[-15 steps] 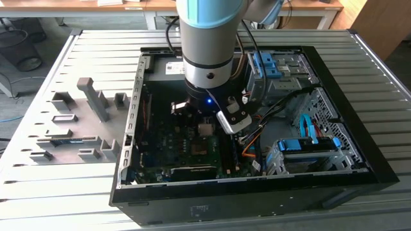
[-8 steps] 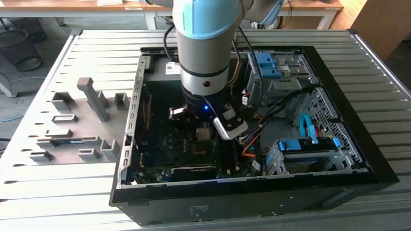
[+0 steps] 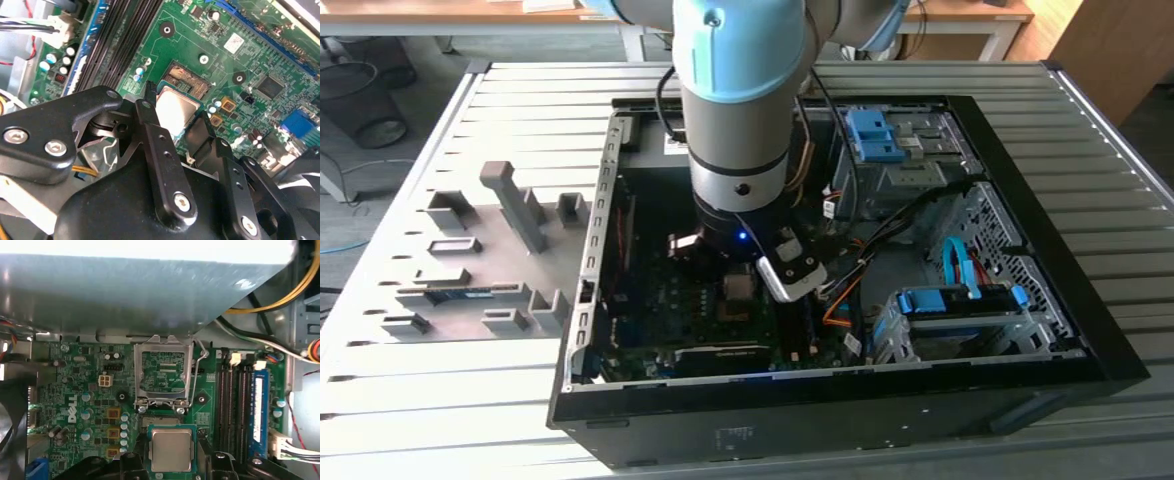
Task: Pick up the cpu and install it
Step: 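Place the cpu into insertion slot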
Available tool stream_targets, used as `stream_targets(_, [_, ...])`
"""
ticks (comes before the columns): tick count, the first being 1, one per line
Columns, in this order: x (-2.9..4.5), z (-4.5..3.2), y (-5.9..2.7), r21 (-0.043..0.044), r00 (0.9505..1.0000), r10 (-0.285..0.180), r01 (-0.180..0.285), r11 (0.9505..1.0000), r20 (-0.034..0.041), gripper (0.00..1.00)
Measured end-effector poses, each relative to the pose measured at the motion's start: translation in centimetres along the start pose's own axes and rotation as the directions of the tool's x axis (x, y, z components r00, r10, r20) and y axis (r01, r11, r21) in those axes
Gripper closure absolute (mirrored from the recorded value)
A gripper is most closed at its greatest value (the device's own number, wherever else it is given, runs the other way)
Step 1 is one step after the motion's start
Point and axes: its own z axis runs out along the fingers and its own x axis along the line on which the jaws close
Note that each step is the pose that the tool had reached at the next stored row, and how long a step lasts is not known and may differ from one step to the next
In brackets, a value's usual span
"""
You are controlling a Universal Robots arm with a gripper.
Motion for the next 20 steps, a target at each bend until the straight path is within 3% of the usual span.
stream_targets(9, [0.42,1.01,-0.62,0.0,1.0,-0.001,0.001,1.0,0.0,0.53])
stream_targets(16, [0.59,2.03,-0.66,-0.0001,1.0,0.0,0.0,1.0,0.0001,0.53])
stream_targets(20, [0.65,2.24,-0.69,0.0004,1.0,0.0,0.0,1.0,-0.0001,0.53])
